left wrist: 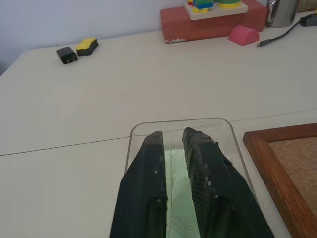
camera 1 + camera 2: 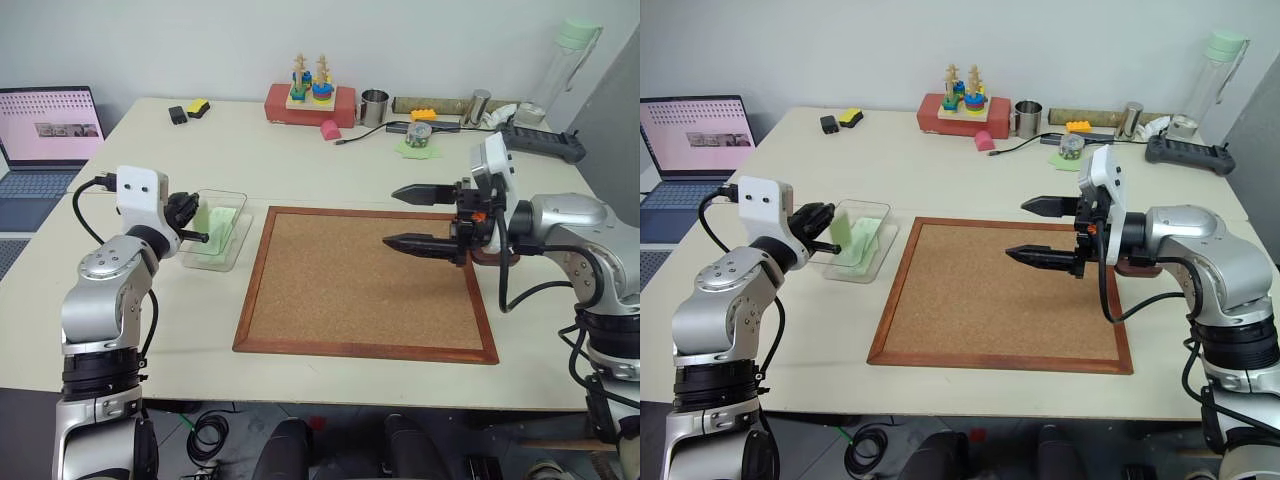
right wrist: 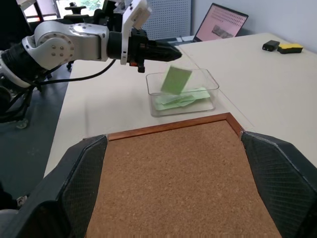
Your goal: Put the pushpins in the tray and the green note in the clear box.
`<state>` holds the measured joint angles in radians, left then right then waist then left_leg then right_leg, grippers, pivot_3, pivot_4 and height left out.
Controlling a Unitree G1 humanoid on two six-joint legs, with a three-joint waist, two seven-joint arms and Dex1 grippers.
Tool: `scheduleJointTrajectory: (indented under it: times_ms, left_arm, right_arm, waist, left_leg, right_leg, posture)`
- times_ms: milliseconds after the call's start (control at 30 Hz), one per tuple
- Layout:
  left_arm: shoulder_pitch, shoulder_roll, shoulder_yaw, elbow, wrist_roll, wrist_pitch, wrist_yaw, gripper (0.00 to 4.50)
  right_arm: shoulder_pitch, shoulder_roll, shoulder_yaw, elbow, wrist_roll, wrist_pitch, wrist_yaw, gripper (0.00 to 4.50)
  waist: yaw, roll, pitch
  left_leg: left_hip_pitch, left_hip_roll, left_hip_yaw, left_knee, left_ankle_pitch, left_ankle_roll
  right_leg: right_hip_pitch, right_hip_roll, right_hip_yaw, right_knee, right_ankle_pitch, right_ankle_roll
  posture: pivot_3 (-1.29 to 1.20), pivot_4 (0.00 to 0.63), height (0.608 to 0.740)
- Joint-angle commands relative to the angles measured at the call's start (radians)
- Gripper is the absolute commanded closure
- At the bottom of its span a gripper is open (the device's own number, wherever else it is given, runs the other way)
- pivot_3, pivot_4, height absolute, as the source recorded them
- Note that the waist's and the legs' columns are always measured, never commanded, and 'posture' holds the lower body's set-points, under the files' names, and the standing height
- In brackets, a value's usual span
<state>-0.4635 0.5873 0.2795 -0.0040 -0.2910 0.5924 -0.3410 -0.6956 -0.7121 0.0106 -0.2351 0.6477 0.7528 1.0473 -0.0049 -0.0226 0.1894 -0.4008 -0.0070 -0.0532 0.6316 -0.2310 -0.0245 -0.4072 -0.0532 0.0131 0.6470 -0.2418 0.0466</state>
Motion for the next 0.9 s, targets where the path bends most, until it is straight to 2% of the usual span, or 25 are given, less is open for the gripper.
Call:
scheduleJointTrajectory:
  times_ms: [33, 233, 333, 400, 467, 567, 733, 767, 900]
  left_arm:
    - [-0.024, 0.029, 0.008, -0.029, -0.012, -0.010, -0.036, 2.80]
    - [-0.001, 0.078, 0.023, -0.096, -0.039, -0.003, -0.118, 1.59]
    - [0.071, 0.167, 0.048, -0.185, -0.090, 0.024, -0.242, 1.10]
    - [0.154, 0.259, 0.069, -0.232, -0.115, 0.054, -0.339, 1.10]
    - [0.268, 0.348, 0.112, -0.275, -0.104, 0.007, -0.444, 1.10]
    - [0.400, 0.457, 0.215, -0.252, -0.067, -0.045, -0.541, 1.10]
    - [0.505, 0.523, 0.374, -0.171, -0.081, -0.094, -0.681, 1.10]
    - [0.514, 0.531, 0.397, -0.160, -0.086, -0.089, -0.696, 1.10]
    - [0.533, 0.537, 0.436, -0.139, -0.093, -0.093, -0.734, 1.10]
  right_arm:
    - [0.000, -0.016, -0.020, -0.038, 0.015, 0.000, 0.006, 0.01]
    - [0.007, -0.022, -0.027, -0.034, 0.012, 0.002, -0.007, 0.01]
    - [0.038, -0.044, -0.045, -0.031, -0.012, -0.025, -0.011, 0.01]
    - [0.075, -0.075, -0.060, -0.025, -0.043, -0.062, -0.008, 0.01]
    - [0.131, -0.133, -0.068, -0.006, -0.095, -0.117, 0.015, 0.01]
    - [0.222, -0.257, -0.086, 0.064, -0.199, -0.234, 0.072, 0.01]
    - [0.256, -0.334, -0.181, 0.222, -0.216, -0.317, 0.108, 0.01]
    - [0.266, -0.350, -0.197, 0.252, -0.219, -0.334, 0.127, 0.01]
    - [0.291, -0.391, -0.228, 0.341, -0.237, -0.374, 0.174, 0.01]
  waist:
    - [0.000, 0.000, 0.000]
    - [-0.001, 0.000, 0.000]
    - [-0.002, 0.000, 0.000]
    - [-0.005, 0.000, 0.000]
    - [-0.006, 0.000, 0.000]
    - [-0.008, 0.000, 0.000]
    - [-0.004, 0.000, 0.000]
    - [-0.005, 0.000, 0.000]
    - [-0.005, 0.000, 0.000]
  left_leg:
    - [0.000, 0.000, 0.000, 0.000, 0.000, 0.000]
    - [0.000, 0.000, 0.000, 0.000, 0.000, 0.000]
    - [0.000, 0.000, 0.001, 0.000, 0.000, 0.000]
    - [0.000, 0.001, 0.001, -0.001, 0.000, 0.000]
    - [0.000, 0.001, 0.001, -0.001, 0.000, 0.000]
    - [0.000, 0.001, 0.003, -0.002, 0.000, 0.000]
    - [0.001, 0.002, 0.004, -0.001, 0.000, 0.000]
    - [0.002, 0.002, 0.005, -0.001, 0.000, 0.000]
    - [0.003, 0.003, 0.005, -0.001, 0.000, 0.000]
  right_leg:
    - [0.000, 0.000, 0.000, 0.000, 0.000, 0.000]
    - [0.000, 0.000, 0.000, 0.000, 0.000, 0.000]
    - [0.000, 0.000, 0.000, 0.000, 0.000, 0.000]
    - [0.000, 0.000, 0.001, -0.001, 0.000, 0.000]
    - [0.000, 0.000, 0.001, 0.000, 0.000, 0.000]
    - [-0.001, 0.000, 0.001, -0.001, -0.001, 0.000]
    - [-0.001, 0.000, 0.001, -0.001, -0.003, 0.001]
    - [0.000, 0.000, 0.001, -0.001, -0.006, -0.004]
    - [0.000, 0.000, 0.001, -0.001, -0.006, -0.003]
  posture:
    - [0.00, 0.150, 0.740]
    - [0.00, 0.150, 0.740]
    - [0.00, 0.150, 0.740]
    - [0.00, 0.150, 0.740]
    - [0.00, 0.150, 0.740]
    - [0.00, 0.150, 0.740]
    - [0.00, 0.150, 0.740]
    - [0.00, 0.150, 0.740]
    - [0.00, 0.150, 0.740]
